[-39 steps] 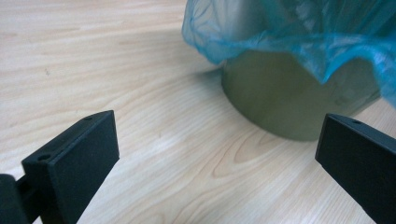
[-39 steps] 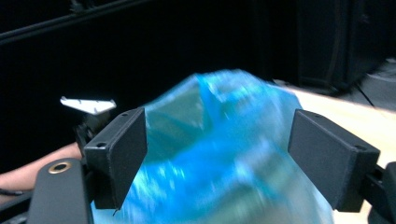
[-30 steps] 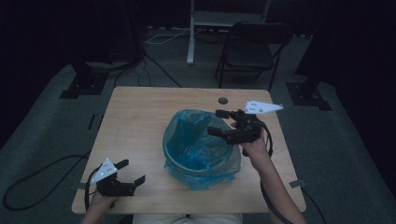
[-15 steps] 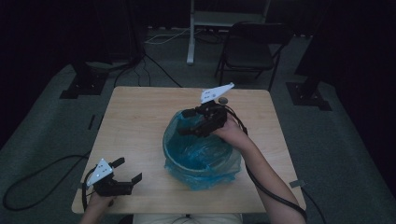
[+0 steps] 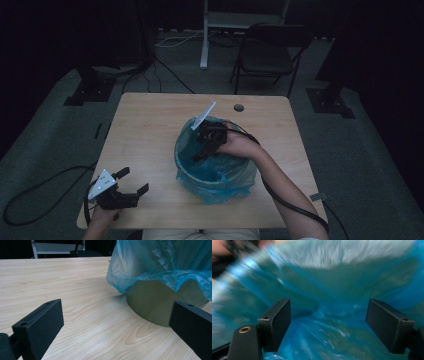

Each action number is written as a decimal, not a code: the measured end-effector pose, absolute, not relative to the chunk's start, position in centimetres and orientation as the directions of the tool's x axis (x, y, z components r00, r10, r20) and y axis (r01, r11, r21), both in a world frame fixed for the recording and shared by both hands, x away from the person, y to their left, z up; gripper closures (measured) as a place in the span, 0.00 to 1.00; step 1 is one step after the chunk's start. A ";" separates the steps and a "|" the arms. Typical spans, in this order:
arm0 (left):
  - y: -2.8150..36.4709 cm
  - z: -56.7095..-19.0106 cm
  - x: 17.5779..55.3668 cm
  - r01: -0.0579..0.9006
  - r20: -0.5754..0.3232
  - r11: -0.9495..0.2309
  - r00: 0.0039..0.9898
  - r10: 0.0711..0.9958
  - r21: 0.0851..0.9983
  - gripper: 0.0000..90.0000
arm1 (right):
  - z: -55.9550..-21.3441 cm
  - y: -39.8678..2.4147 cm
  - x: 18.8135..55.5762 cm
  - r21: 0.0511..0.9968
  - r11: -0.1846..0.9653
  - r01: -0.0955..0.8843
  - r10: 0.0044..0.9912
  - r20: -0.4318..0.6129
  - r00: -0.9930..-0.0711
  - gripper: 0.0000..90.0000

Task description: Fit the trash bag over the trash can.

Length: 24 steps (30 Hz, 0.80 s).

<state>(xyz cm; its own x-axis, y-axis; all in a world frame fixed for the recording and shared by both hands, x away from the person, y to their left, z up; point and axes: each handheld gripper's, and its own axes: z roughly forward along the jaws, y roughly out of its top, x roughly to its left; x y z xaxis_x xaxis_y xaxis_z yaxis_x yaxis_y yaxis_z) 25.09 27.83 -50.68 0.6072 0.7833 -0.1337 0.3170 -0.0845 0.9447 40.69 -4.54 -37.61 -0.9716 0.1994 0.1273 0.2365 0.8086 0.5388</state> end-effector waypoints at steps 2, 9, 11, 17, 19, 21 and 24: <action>27.8 -50.6 25.1 0.318 -0.131 -0.088 0.607 0.784 0.944 0.00 | -38.2 -3.9 40.6 0.479 0.847 0.231 0.209 0.099 -0.973 0.18; 27.9 -50.5 24.9 0.312 -0.124 -0.087 0.598 0.792 0.946 0.00 | -40.2 -2.7 39.9 0.317 0.930 0.185 0.173 0.065 -0.983 0.14; 28.0 -50.5 24.9 0.313 -0.126 -0.083 0.594 0.794 0.946 0.00 | -40.6 -2.5 39.9 0.279 0.942 0.186 0.178 0.054 -0.983 0.14; 28.0 -50.7 25.0 0.314 -0.125 -0.083 0.588 0.799 0.946 0.00 | -40.9 -2.3 40.1 0.240 0.948 0.209 0.212 0.015 -0.977 0.14; 28.0 -50.7 25.0 0.321 -0.125 -0.088 0.586 0.800 0.943 0.00 | -40.4 -2.3 40.1 0.250 0.946 0.208 0.214 0.002 -0.977 0.14; 28.0 -50.8 25.0 0.322 -0.128 -0.083 0.584 0.802 0.943 0.00 | -39.4 -2.5 40.0 0.298 0.935 0.191 0.208 -0.025 -0.978 0.15; 28.1 -50.8 25.0 0.327 -0.127 -0.087 0.581 0.804 0.941 0.00 | -37.6 -3.3 39.8 0.394 0.895 0.207 0.230 -0.010 -0.973 0.15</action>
<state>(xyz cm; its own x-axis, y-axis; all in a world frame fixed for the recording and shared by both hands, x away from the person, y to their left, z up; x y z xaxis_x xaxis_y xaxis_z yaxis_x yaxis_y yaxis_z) 25.03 28.10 -50.79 0.5809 0.8039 -0.1274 0.3274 -0.0874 0.9408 39.85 -3.30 -37.58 -0.9732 0.2297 -0.0097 0.2074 0.8955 0.3938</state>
